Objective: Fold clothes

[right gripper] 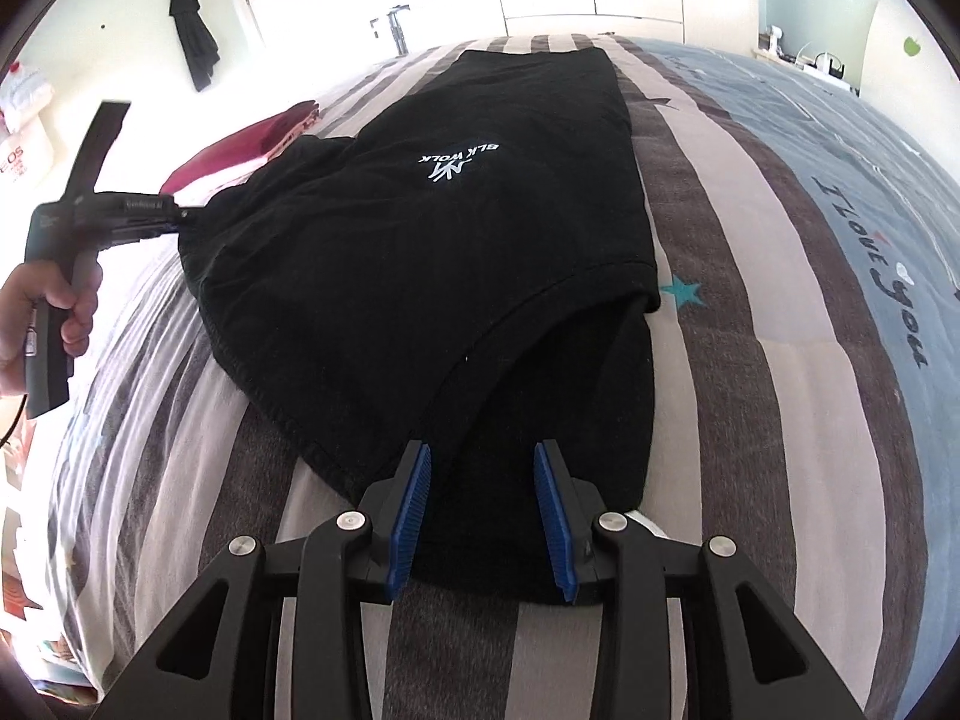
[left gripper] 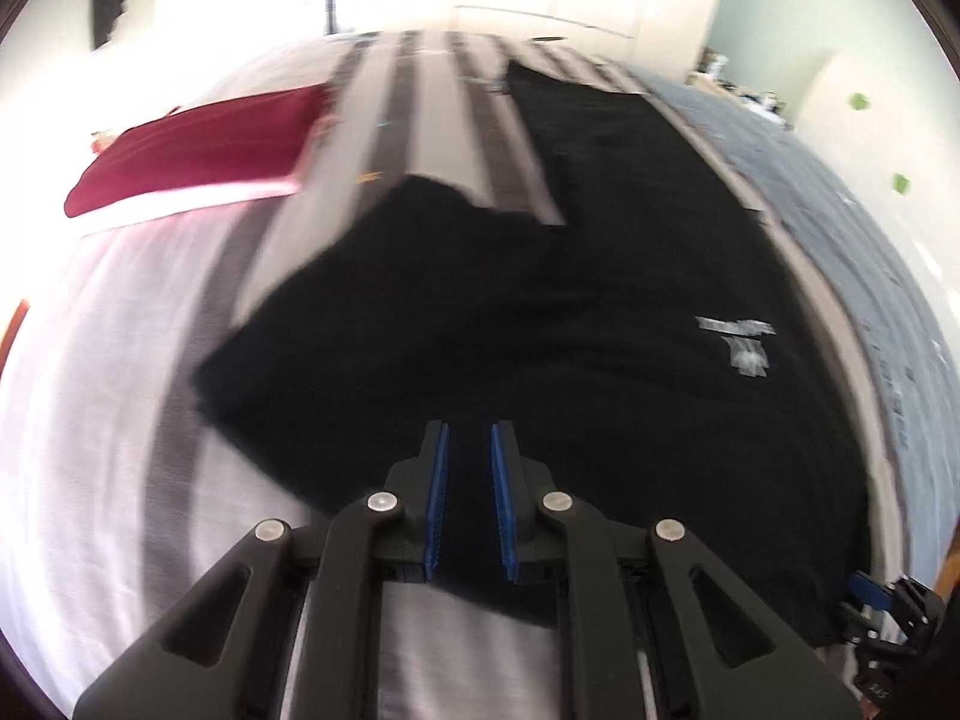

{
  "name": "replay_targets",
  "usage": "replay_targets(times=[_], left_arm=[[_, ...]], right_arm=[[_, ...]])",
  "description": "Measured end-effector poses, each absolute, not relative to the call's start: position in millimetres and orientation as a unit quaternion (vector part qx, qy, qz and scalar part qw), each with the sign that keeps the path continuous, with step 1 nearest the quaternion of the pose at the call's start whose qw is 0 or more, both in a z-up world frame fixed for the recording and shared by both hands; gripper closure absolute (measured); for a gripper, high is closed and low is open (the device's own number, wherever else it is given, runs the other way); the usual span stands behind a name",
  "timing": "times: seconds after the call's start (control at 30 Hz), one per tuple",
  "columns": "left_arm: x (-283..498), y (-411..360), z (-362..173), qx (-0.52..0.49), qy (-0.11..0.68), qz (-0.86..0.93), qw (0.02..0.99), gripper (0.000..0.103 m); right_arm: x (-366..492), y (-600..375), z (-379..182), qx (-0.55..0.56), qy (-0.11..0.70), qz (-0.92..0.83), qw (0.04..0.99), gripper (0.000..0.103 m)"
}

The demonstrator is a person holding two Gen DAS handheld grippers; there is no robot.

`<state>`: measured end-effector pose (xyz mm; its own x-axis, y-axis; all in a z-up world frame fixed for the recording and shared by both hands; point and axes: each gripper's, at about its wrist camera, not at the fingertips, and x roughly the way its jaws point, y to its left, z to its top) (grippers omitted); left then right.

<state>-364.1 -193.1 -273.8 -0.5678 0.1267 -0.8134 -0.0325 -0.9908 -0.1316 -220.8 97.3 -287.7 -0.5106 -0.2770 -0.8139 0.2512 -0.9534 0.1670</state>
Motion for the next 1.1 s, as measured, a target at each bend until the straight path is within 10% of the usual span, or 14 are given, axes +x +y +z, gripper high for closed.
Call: replay_targets(times=[0.47,1.1], left_arm=[[-322.2,-201.9,-305.2,-0.504,-0.037,0.861,0.061,0.091],[-508.3,-216.7,-312.1,-0.458,-0.039,0.885,0.076,0.091]], right_arm=[[-204.8,100.5,-255.7,0.495,-0.023,-0.859,0.129,0.071],[-441.6,39.5,-258.0,0.389,-0.019,-0.911,0.133,0.07]])
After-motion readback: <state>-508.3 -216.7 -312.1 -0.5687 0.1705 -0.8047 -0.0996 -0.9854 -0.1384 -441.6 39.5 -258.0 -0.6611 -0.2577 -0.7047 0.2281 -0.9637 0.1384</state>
